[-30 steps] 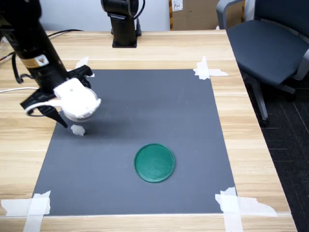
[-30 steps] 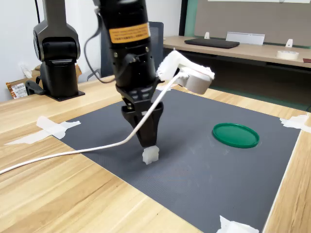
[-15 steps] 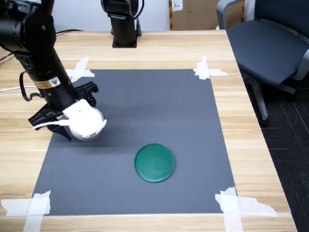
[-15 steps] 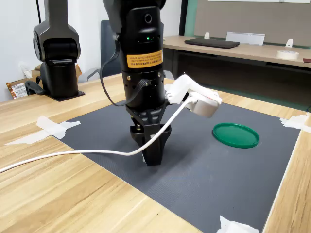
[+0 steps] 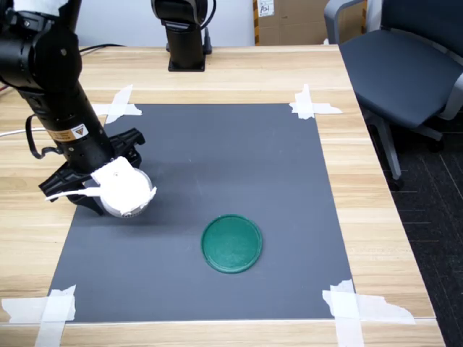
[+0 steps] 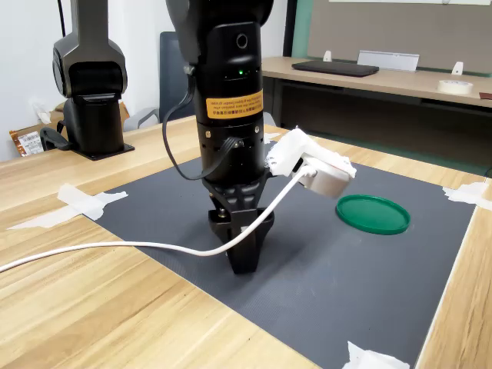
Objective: Grasp a white terminal and put it in the green lid.
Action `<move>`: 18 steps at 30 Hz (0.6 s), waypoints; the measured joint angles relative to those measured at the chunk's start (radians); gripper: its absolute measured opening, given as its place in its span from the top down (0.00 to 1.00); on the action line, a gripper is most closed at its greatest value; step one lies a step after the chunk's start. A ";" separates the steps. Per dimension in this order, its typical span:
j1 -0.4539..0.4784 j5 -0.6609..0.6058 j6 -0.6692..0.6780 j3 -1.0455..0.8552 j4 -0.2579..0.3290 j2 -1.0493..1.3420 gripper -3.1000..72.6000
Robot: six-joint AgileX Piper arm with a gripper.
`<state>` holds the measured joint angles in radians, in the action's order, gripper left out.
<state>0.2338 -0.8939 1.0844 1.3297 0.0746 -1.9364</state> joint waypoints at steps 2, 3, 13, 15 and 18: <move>0.000 0.000 0.000 0.000 -0.004 0.000 0.09; 0.000 0.000 0.000 0.000 -0.006 0.000 0.09; 0.000 -0.028 0.000 0.000 -0.006 0.000 0.17; 0.000 -0.034 0.000 0.000 -0.005 0.000 0.22; 0.000 -0.041 0.000 0.000 0.003 0.000 0.29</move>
<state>0.2338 -0.9346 1.0844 1.3297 0.0773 -1.9364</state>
